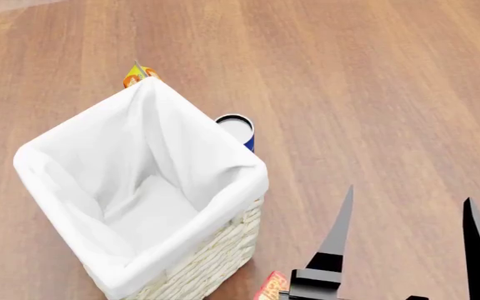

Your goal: Pick up the butter and put it in the basket.

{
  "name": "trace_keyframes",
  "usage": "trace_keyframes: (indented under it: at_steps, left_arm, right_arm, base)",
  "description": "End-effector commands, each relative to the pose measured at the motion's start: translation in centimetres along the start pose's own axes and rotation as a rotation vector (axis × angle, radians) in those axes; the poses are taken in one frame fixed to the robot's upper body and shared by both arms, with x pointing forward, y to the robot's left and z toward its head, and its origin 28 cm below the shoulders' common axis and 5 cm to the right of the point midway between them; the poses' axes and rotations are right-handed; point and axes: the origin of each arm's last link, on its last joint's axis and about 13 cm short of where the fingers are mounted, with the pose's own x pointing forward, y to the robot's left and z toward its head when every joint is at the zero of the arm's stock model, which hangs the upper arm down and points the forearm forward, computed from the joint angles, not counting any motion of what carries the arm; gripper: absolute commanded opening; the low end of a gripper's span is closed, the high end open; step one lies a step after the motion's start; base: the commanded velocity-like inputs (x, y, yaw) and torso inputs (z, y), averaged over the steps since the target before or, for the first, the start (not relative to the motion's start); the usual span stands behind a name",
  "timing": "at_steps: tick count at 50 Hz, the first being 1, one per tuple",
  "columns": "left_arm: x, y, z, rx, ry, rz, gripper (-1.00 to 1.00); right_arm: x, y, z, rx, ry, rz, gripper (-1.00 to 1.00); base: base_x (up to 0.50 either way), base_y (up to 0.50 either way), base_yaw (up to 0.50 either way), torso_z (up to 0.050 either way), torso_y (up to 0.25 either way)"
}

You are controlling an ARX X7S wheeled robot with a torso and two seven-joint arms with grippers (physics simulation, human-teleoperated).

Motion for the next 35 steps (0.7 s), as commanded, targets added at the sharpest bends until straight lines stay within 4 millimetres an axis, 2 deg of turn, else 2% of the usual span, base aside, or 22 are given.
trace_keyframes:
  at_steps: [1, 8, 28, 35]
  left_arm:
    - [-1.0, 1.3, 4.5, 0.049, -0.158, 0.02, -1.0]
    - [-0.8, 2.3, 5.6, 0.059, -0.177, 0.046, -1.0]
    - [-0.5, 4.9, 6.7, 0.028, -0.199, 0.131, -1.0]
    - [-0.3, 6.5, 8.1, 0.044, -0.219, 0.168, -1.0]
  right_arm:
    - [0.0, 0.0, 0.0, 0.003, 0.0, -0.002, 1.0]
    - [0.0, -0.1, 0.1, 0.005, -0.002, -0.005, 1.0]
    - [0.0, 0.0, 0.0, 0.002, -0.001, -0.001, 1.0]
    - [0.0, 0.0, 0.0, 0.003, 0.0, 0.0, 1.0]
  base:
    - [0.0, 0.0, 0.0, 0.0, 0.0]
    - [0.0, 0.0, 0.0, 0.0, 0.001]
    - [0.0, 0.0, 0.0, 0.001, 0.001]
    - [0.0, 0.0, 0.0, 0.0, 0.0]
